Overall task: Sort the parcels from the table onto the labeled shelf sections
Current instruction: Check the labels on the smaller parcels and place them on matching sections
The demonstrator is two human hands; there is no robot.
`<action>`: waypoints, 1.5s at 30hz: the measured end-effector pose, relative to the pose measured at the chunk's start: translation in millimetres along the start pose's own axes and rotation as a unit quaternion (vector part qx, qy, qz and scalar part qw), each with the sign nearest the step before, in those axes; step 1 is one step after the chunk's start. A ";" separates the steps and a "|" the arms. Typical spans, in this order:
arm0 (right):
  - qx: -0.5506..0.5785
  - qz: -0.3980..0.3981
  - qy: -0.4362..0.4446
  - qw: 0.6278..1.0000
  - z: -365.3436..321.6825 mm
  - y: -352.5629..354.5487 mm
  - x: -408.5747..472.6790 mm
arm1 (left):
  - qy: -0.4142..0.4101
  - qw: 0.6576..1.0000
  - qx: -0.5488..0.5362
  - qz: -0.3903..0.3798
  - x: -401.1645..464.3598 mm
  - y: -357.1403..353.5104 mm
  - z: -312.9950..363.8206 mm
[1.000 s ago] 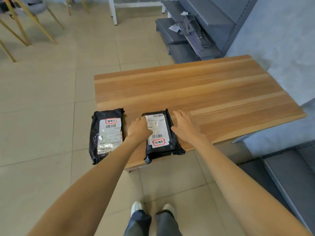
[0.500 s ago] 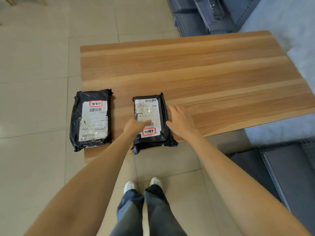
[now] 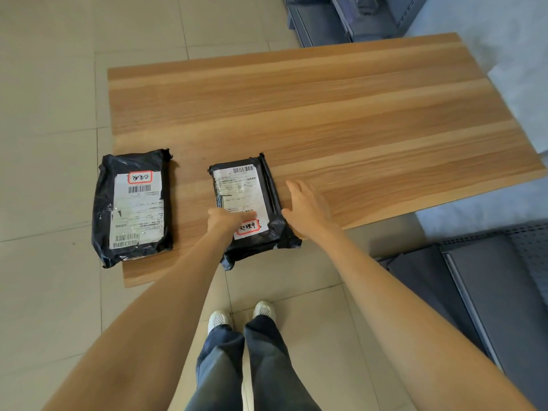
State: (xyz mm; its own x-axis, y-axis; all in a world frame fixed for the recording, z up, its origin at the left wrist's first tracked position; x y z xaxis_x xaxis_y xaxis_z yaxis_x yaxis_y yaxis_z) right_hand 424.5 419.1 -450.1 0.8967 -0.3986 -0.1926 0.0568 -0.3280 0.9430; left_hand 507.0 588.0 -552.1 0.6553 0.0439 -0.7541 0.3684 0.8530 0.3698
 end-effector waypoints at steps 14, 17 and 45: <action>-0.003 0.033 -0.019 0.999 12.5 20.5 0.0 | -0.044 0.994 -0.069 -0.070 -25.2 -4.1 20.8; -0.006 0.043 -0.018 0.999 15.2 39.2 3.0 | -0.074 0.989 -0.095 -0.092 -41.9 -5.6 43.7; -0.172 0.370 -0.094 0.908 62.4 387.4 -81.7 | -0.382 0.886 -0.100 -0.243 -322.7 3.2 335.9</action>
State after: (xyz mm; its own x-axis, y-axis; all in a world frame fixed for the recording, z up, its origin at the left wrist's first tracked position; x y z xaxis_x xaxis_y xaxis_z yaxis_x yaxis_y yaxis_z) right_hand 345.9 271.1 -86.0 0.6561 -0.5513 0.5154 -0.3673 0.3633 0.8562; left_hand 518.2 401.8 -125.3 0.7349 -0.6534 -0.1818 0.6551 0.7532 -0.0587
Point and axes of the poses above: each hand's wrist, its own x-axis towards the middle knuckle, its own y-axis out of the back of the hand, z = x × y, the point moved 6 cm from there along x, towards the middle knuckle, and after that the axes turned 6 degrees about z, right-handed, at the moved point
